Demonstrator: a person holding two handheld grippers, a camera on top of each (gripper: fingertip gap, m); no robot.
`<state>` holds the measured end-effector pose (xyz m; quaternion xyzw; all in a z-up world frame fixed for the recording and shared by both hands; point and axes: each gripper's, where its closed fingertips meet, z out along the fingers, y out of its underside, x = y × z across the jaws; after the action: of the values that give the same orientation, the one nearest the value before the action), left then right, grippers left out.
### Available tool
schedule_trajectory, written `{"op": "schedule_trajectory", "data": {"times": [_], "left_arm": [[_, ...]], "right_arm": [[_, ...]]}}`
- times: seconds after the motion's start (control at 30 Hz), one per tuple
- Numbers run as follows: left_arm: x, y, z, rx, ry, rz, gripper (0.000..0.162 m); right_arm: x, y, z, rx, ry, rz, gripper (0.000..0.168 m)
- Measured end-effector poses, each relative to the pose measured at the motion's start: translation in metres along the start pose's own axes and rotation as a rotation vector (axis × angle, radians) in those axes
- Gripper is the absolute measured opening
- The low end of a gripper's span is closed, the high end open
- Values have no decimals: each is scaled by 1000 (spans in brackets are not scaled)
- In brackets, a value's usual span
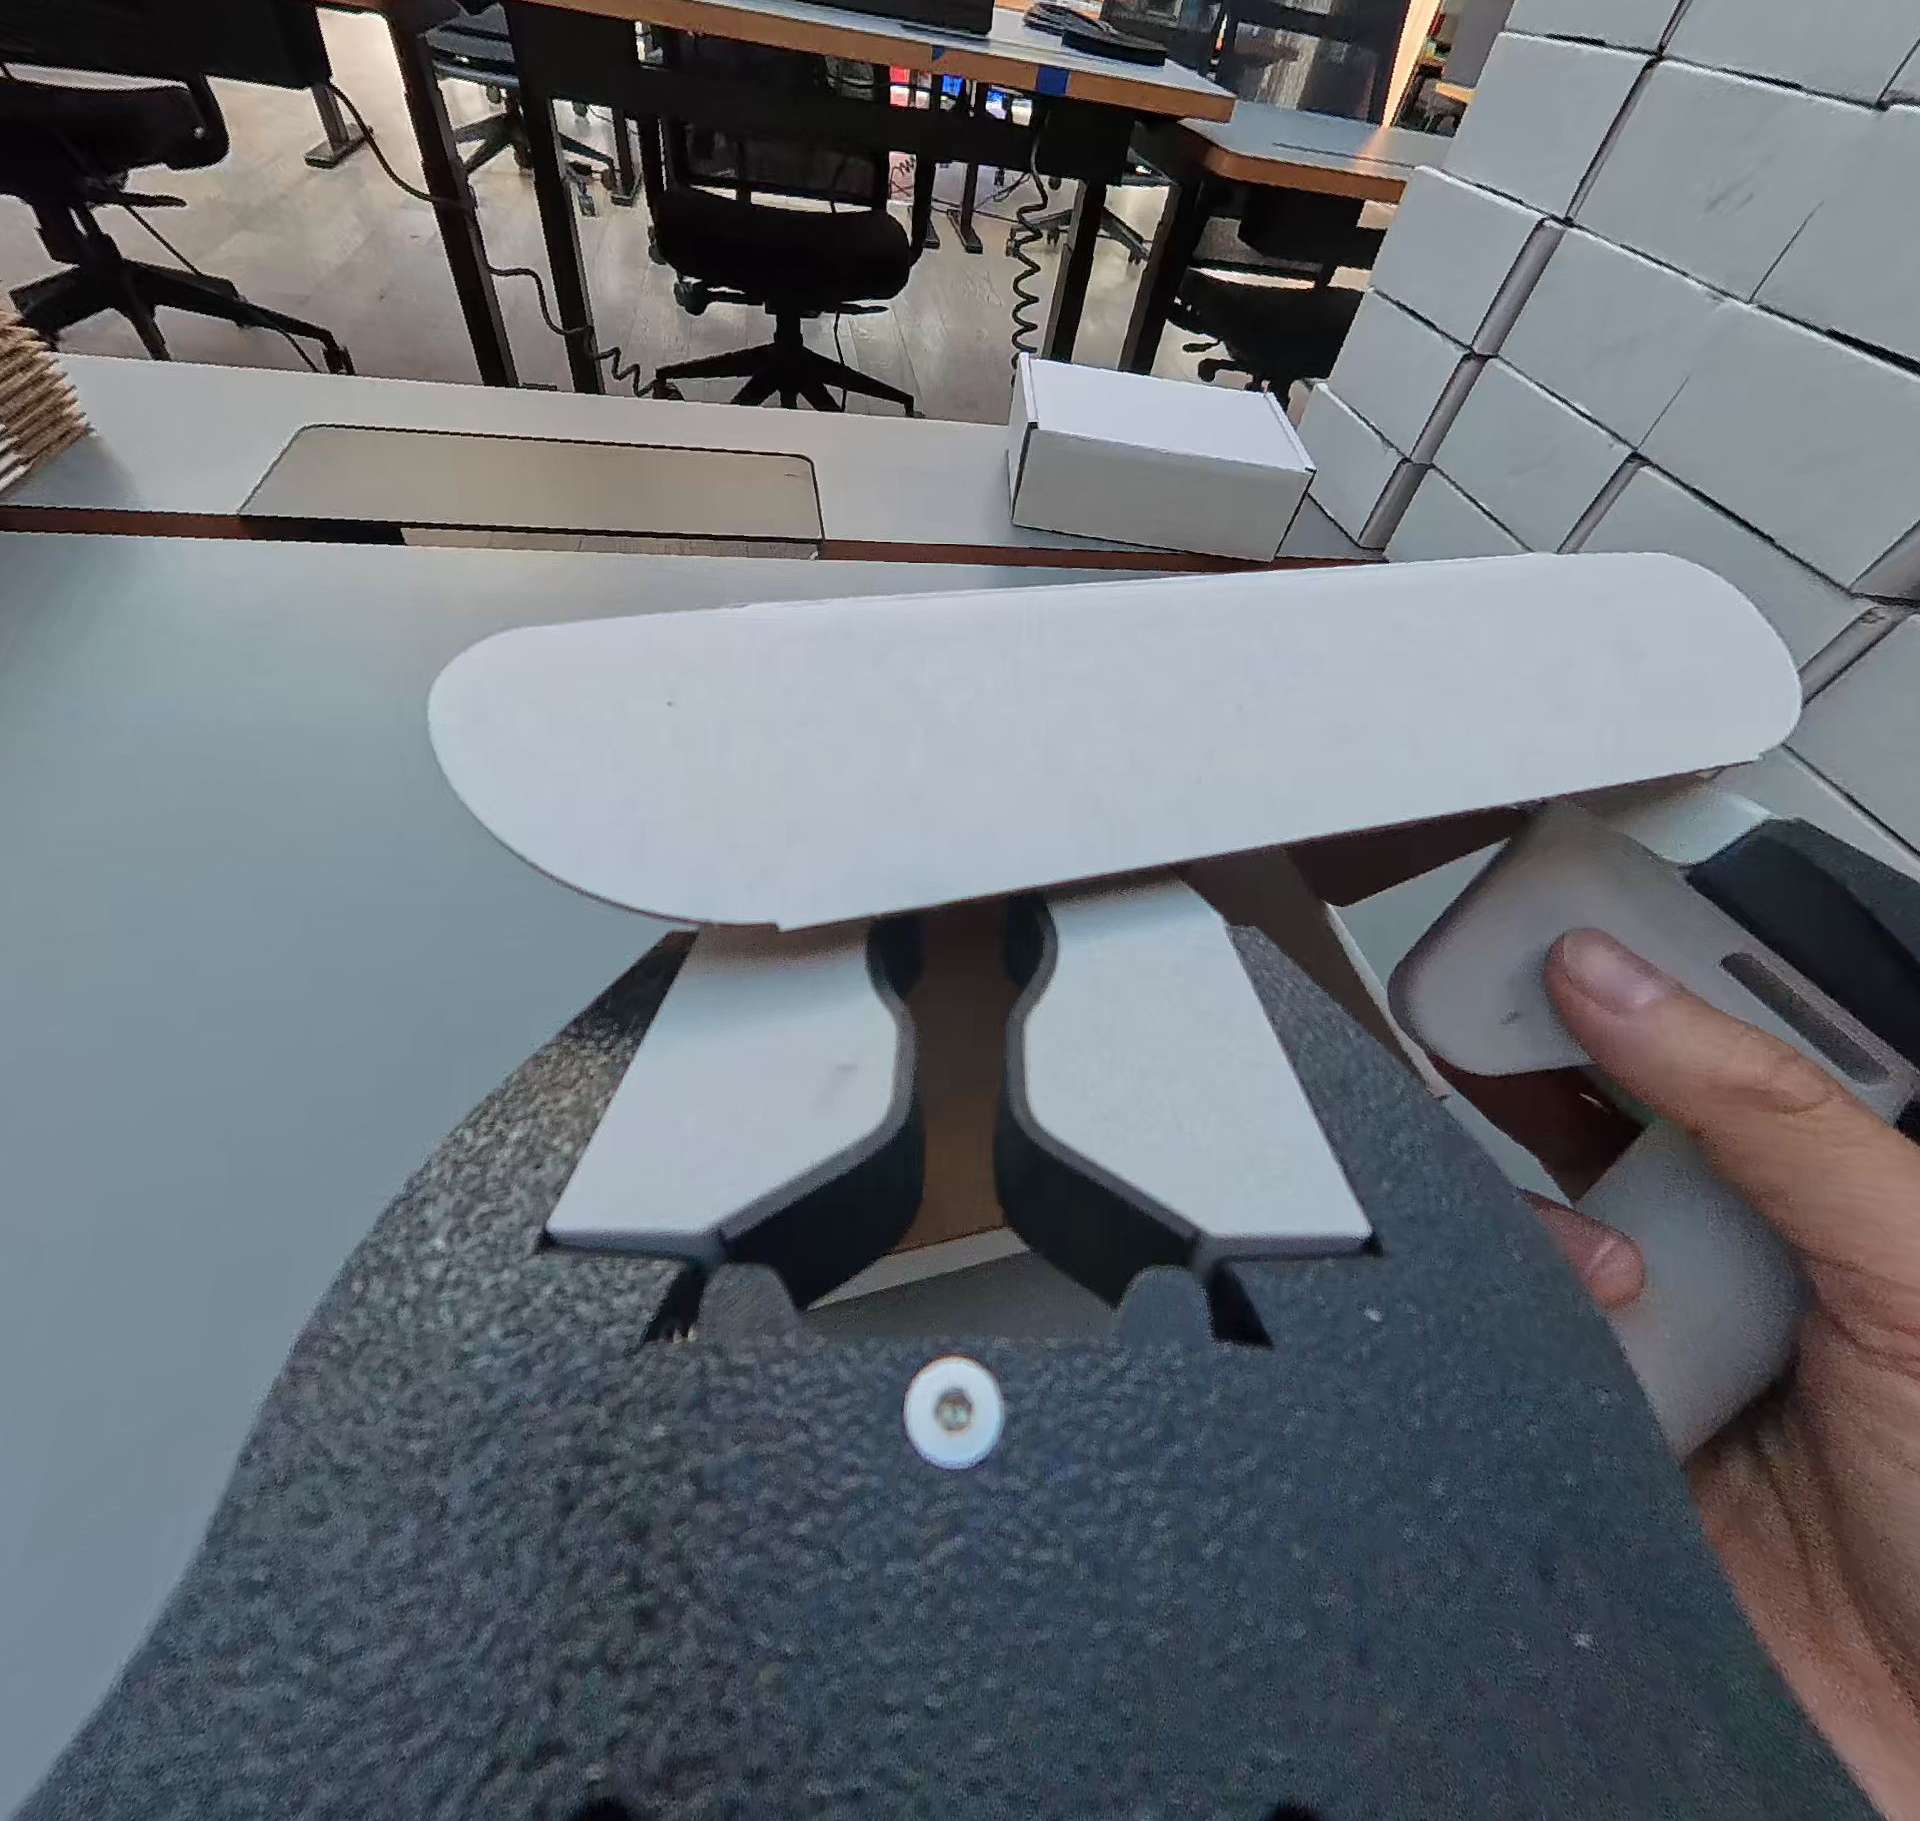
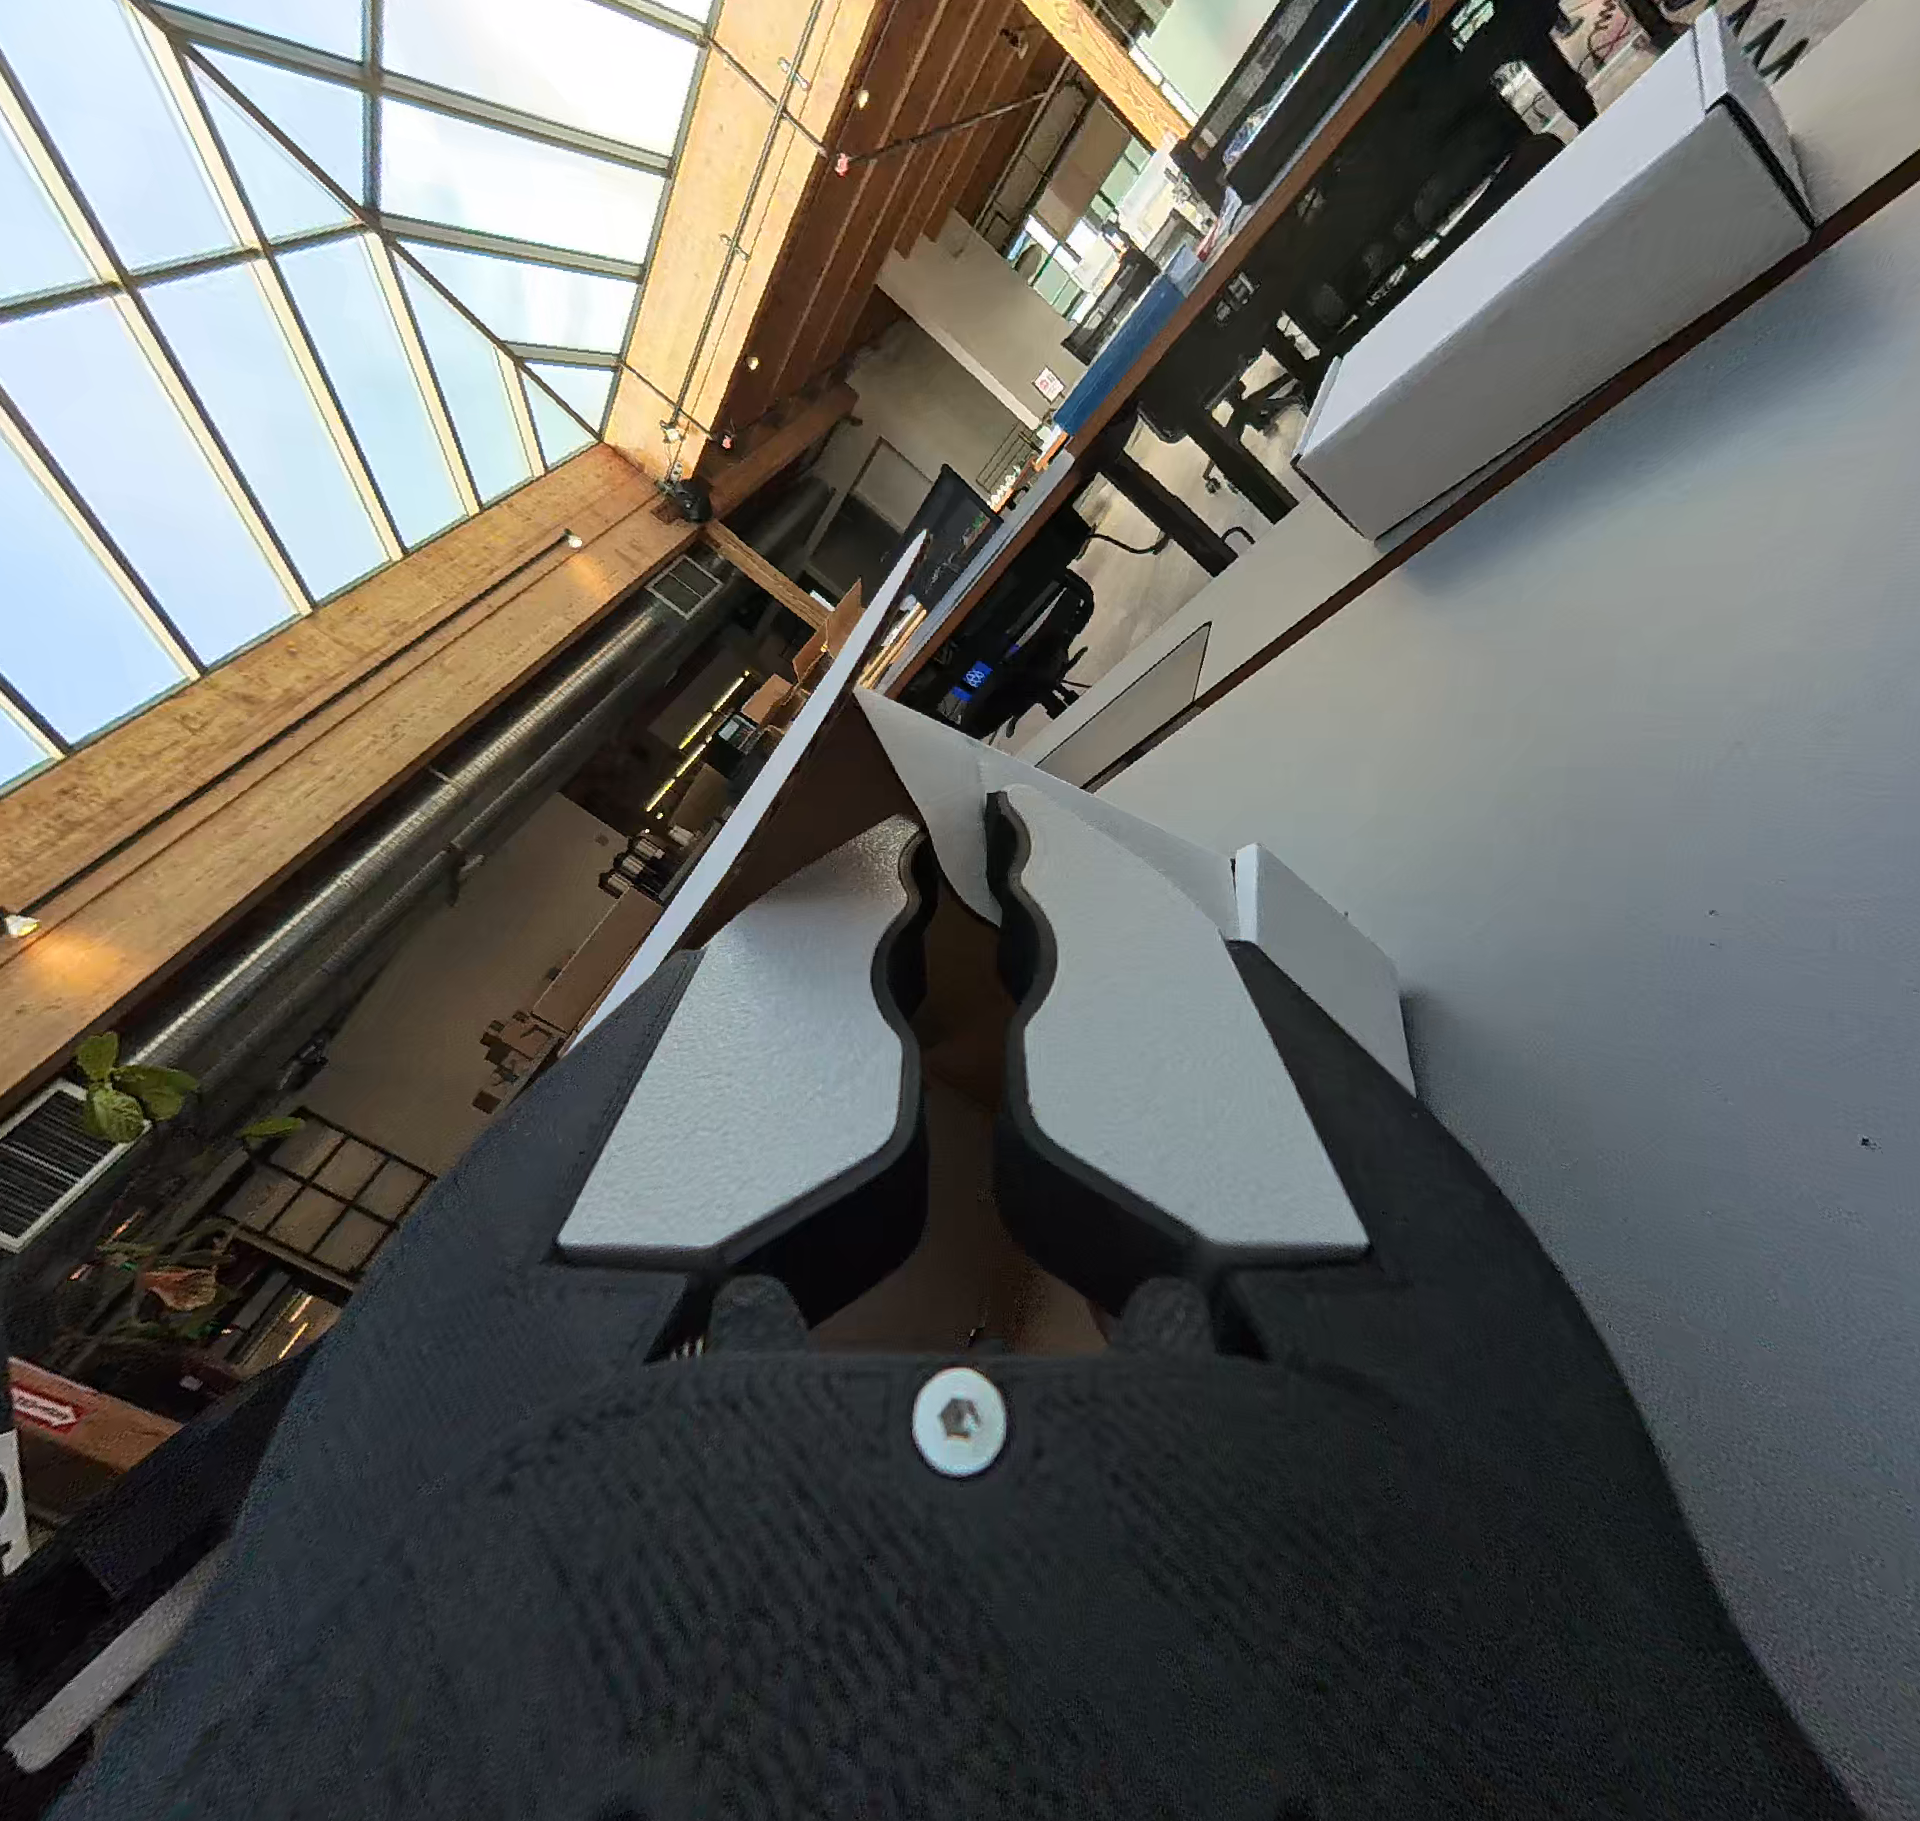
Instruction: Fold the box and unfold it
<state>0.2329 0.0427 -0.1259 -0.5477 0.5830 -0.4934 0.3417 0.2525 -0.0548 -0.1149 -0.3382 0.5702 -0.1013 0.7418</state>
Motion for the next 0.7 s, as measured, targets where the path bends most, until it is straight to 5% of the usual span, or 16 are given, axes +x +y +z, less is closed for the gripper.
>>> {"op": "schedule_trajectory", "data": {"times": [0.07, 0.1, 0.17, 0.27, 0.5, 0.7], "left_arm": [[52, 19, 0, -93, 279, -42, 2], [37, 22, 3, -63, 137, -14, 0], [32, 14, -4, 38, 71, 160, 0], [29, 17, -6, 2, 121, 190, 0], [-5, 8, -25, 52, 186, 164, 4], [-81, -27, -16, 108, 122, 329, 35]], "right_arm": [[-30, 30, 5, -179, -163, -86, 7], [-28, 45, 6, -243, -124, -196, 3], [-21, 25, -6, -112, 18, -311, 1], [0, -4, -14, -66, 193, -568, 2], [0, -5, 8, -228, 95, -747, 2], [-5, 2, 12, -442, -180, -647, 2]]}}
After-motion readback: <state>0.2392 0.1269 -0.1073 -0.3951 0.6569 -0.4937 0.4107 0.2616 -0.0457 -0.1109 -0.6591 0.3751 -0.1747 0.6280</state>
